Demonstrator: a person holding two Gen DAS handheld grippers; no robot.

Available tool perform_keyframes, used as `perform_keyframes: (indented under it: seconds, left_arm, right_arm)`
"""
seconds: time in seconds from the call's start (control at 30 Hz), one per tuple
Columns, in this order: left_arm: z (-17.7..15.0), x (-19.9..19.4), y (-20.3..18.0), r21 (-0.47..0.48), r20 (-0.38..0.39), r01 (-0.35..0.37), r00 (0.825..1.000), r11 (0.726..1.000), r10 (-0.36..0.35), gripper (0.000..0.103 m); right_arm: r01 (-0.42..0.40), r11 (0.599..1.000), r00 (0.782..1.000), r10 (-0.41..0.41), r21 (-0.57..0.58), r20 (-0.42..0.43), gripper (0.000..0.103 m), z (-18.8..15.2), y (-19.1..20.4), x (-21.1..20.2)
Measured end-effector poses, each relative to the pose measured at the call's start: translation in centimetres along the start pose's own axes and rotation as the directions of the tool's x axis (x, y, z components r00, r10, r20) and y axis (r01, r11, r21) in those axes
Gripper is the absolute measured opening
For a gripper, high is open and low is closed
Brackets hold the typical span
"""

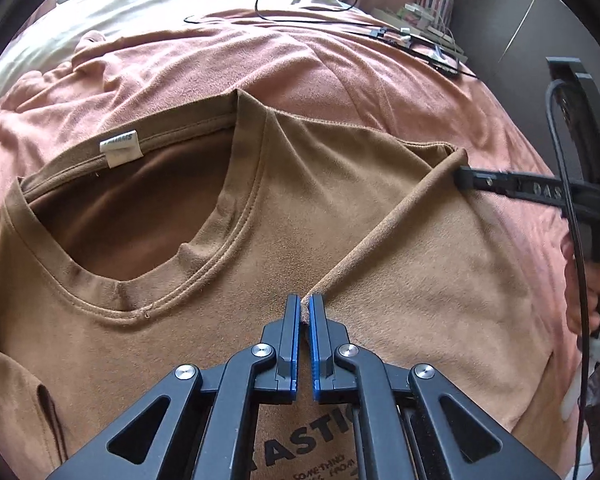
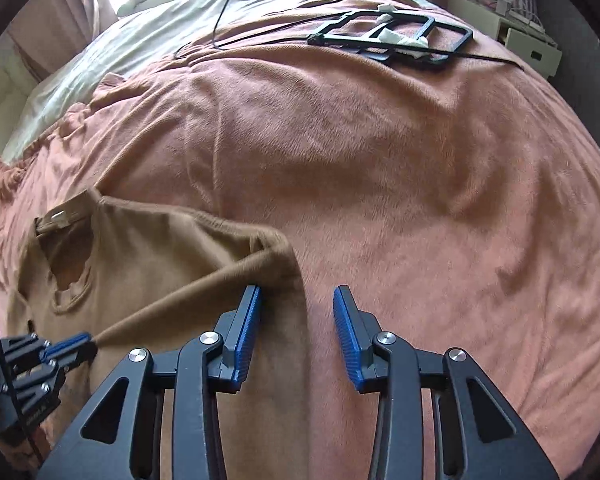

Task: Fold small clothes
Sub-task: 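Pinch the folded sleeve edge with the left gripper, straighten it, release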

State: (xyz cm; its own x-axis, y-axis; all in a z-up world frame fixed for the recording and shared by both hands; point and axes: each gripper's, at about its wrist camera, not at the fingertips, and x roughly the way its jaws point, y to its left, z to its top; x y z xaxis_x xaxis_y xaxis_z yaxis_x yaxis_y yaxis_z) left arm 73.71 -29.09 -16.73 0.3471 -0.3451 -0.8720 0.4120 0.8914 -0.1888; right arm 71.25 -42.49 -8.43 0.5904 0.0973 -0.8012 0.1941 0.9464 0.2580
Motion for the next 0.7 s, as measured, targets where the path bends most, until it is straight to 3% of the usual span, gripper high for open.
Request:
perform_keyframes:
  seconds: [0.33, 0.53, 0.7]
  left_arm:
    - [0.0, 0.0, 0.0, 0.01, -0.001, -0.012, 1.0, 1.0, 0.013, 0.008]
    - [-0.3, -2.2, 0.5, 0.004, 0.021, -0.078, 0.997, 0.997, 0.078, 0.038]
    - [-1.5, -4.6, 1.4, -0.015, 0.022, -0.098, 0.995, 0.995, 0.098, 0.043]
  right_arm:
    - [0.137, 0.99, 0.991, -0.137, -0.038, 0.006, 0.035, 1.0, 1.5, 1.7]
    - [0.069, 0.995, 0.997, -0.067, -0.075, 0.023, 0.037, -1.3, 1.5, -2.5]
    - [0.034, 0.993, 0.999, -0.037, -0.11, -0.02, 0.037, -3.9, 1.1, -4.6]
